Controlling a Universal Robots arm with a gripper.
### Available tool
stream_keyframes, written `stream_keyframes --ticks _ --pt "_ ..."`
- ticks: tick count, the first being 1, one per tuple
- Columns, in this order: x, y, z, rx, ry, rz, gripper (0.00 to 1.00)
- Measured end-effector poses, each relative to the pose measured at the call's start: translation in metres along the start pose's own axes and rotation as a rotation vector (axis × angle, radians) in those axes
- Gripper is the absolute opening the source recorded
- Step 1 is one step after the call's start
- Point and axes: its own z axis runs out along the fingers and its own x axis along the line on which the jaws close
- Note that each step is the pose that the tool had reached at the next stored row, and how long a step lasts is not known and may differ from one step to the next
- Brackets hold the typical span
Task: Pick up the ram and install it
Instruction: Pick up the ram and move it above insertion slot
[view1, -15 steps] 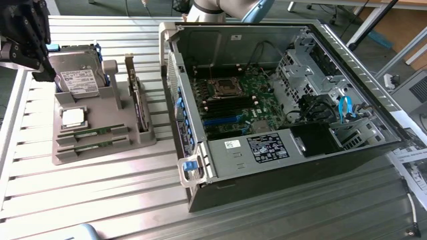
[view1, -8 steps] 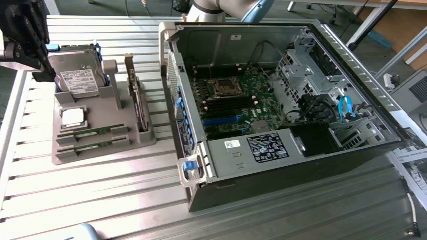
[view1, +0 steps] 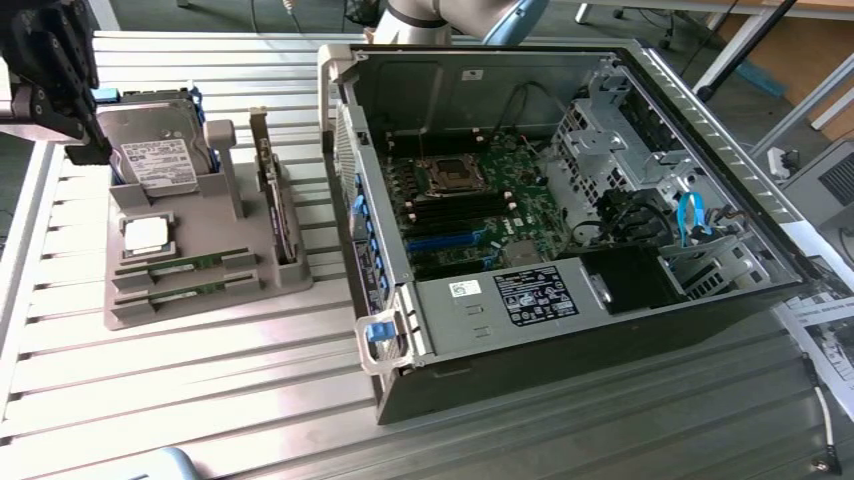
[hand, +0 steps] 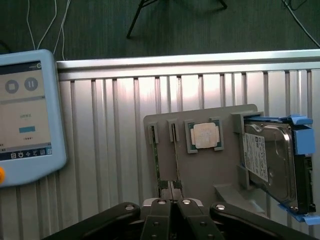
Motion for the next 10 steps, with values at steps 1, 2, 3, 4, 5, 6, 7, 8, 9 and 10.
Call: stream_keyframes --ticks 1,2,3,4,5,6,7,8,9,10 --pt "0.0 0.0 0.0 0.0 0.0 0.0 0.11" --pt "0.0 0.0 0.0 0.0 0.0 0.0 0.17" --pt "0.0 0.0 0.0 0.0 0.0 0.0 0.24" --pt "0.0 0.0 0.0 0.0 0.0 0.0 0.24" --pt "0.0 0.0 0.0 0.0 0.0 0.0 0.3" --pt "0.0 0.0 0.0 0.0 0.0 0.0 0.3" --pt "0.0 0.0 0.0 0.0 0.0 0.0 0.3" --pt "0.0 0.0 0.0 0.0 0.0 0.0 0.3" --pt "0.0 0.0 0.0 0.0 0.0 0.0 0.3" --pt "0.0 0.0 0.0001 0.0 0.0 0.0 0.3"
